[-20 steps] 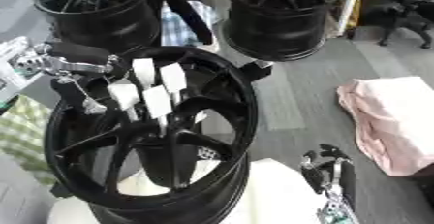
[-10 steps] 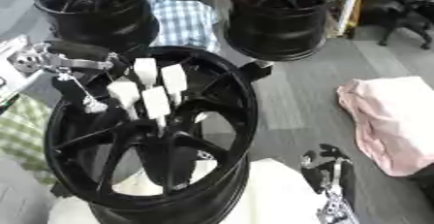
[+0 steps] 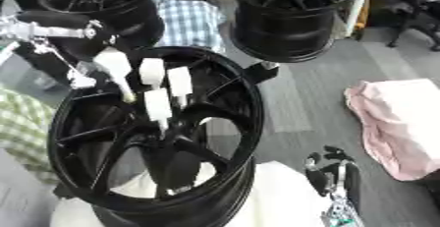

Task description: Pull the pin out of the wheel hub.

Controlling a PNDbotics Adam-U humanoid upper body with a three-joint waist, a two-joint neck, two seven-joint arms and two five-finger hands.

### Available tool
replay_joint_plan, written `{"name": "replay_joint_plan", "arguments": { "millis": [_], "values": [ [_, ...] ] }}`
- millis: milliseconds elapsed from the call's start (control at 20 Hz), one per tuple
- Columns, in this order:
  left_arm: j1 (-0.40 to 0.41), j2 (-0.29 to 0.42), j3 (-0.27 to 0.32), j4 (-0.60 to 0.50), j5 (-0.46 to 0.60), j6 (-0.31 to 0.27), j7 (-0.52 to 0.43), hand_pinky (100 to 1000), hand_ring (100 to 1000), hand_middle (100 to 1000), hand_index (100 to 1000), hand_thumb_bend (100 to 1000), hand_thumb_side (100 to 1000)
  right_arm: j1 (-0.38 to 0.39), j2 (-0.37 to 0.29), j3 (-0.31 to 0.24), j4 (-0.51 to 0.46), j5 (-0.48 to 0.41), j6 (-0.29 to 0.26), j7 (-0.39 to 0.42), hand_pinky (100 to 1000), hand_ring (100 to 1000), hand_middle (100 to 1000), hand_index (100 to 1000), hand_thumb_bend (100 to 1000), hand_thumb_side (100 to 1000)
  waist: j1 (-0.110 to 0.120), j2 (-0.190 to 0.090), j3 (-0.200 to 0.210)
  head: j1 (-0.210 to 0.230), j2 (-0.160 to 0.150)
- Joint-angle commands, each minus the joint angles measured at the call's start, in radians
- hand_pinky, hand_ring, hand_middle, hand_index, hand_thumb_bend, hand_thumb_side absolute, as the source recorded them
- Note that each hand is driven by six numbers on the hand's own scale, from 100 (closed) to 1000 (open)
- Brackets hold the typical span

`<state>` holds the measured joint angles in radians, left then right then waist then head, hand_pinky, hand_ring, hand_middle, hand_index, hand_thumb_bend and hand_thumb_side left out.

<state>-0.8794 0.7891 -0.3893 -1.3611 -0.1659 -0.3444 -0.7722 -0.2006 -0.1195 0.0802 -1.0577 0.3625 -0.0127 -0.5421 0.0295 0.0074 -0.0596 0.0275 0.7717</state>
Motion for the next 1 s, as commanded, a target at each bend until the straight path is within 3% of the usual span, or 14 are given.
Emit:
{"name": "replay_joint_plan", "arguments": {
  "millis": [50, 300, 450, 800, 850, 1000],
  "values": [
    [0.008, 0.102, 0.123, -0.058, 0.039, -0.098, -0.135, 769, 583, 587, 693, 100, 100, -0.006, -0.014, -0.005, -0.011, 0.0, 0.0, -0.006, 660, 511, 620, 751, 100, 218, 0.0, -0.013, 0.004, -0.005, -0.002],
    [0.177, 0.21, 0.288, -0.125, 0.113, -0.031, -0.113, 771, 590, 594, 702, 100, 100, -0.006, -0.015, -0.009, -0.013, -0.003, 0.001, -0.012, 660, 511, 619, 750, 100, 217, -0.001, -0.011, 0.013, -0.01, -0.002],
    [0.328, 0.198, 0.375, -0.111, 0.13, 0.013, -0.076, 772, 603, 606, 716, 100, 100, -0.007, -0.015, -0.012, -0.015, -0.003, 0.003, -0.015, 660, 511, 620, 750, 100, 217, -0.004, -0.009, 0.017, -0.008, -0.002],
    [0.638, -0.047, 0.583, 0.024, 0.078, 0.117, 0.092, 774, 637, 668, 782, 100, 188, -0.014, -0.011, -0.018, -0.017, -0.01, 0.006, -0.021, 660, 511, 620, 750, 100, 217, -0.015, 0.001, 0.022, -0.008, -0.002],
    [0.67, -0.083, 0.612, 0.037, 0.072, 0.132, 0.13, 780, 676, 707, 834, 155, 335, -0.015, -0.011, -0.018, -0.018, -0.011, 0.007, -0.021, 660, 511, 620, 750, 100, 218, -0.017, 0.003, 0.024, -0.008, -0.002],
    [0.746, -0.208, 0.704, 0.081, 0.059, 0.175, 0.285, 796, 750, 761, 874, 367, 569, -0.016, -0.013, -0.021, -0.02, -0.015, 0.009, -0.023, 660, 511, 620, 751, 100, 218, -0.021, 0.006, 0.03, -0.007, -0.002]
  ]
}}
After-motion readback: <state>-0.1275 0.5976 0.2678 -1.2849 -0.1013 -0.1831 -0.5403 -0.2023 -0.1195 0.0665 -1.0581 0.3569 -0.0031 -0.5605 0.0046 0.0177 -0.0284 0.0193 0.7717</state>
